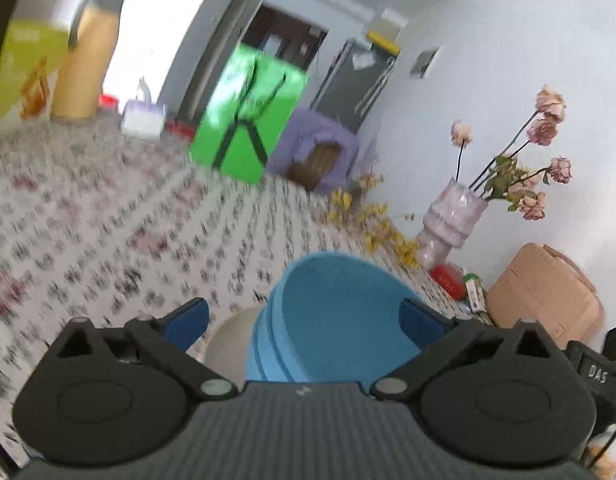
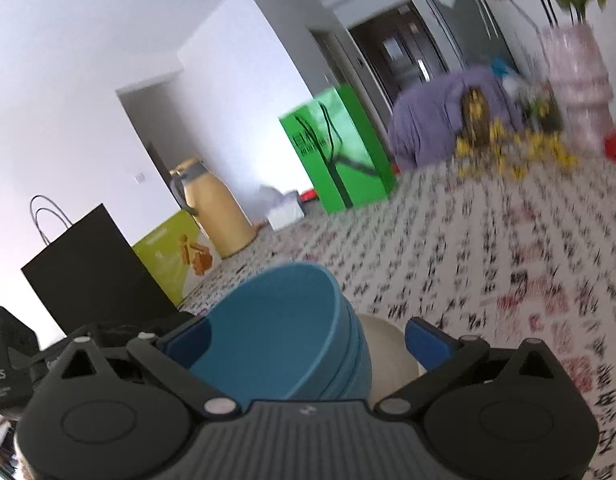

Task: Organize plates and bowls

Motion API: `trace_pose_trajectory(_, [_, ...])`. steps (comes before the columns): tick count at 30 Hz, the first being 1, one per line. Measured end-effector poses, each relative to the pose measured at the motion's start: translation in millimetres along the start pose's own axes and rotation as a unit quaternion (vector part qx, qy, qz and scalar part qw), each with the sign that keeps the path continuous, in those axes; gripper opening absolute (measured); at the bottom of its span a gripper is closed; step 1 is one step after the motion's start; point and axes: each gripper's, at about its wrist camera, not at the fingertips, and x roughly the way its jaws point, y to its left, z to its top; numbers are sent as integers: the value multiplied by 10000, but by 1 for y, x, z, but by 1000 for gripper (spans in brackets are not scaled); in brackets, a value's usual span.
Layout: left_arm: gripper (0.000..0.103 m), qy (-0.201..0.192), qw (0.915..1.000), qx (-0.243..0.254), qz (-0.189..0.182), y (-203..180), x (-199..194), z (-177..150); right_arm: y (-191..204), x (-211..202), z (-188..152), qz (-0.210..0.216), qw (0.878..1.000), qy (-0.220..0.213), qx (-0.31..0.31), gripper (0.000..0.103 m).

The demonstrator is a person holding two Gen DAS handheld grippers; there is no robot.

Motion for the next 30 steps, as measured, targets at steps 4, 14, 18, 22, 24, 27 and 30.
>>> trace_pose_trajectory(4, [103, -417, 9985, 299, 200, -6, -22, -3, 13, -19, -5, -300, 9979, -389, -426, 103])
trace_pose_trajectory(14, [103, -864, 9921, 790, 451, -11, -69, -22, 40, -59, -33, -886, 9877, -800, -1006, 103])
trace_pose_trajectory(18, [103, -981, 9895, 929, 517, -11, -89, -32, 52, -73, -48, -1090, 9830, -901, -1168, 103])
trace_pose_trajectory(22, [103, -1069, 9873, 1026, 570, -12, -108, -43, 66, -86, -64, -1279, 9770, -971, -1400, 103])
trace_pose_trajectory(24, [103, -1142, 9855, 1102, 600, -13, -119, -49, 74, -93, -72, -1361, 9740, -1018, -1496, 103])
trace_pose_trajectory(27, [103, -1246, 9825, 1214, 672, -14, -133, -57, 83, -104, -82, -1468, 9704, -1047, -1609, 103])
trace_pose_trajectory(30, [103, -1354, 9791, 1295, 797, -16, -145, -65, 93, -111, -90, -1631, 9659, -1026, -1727, 103])
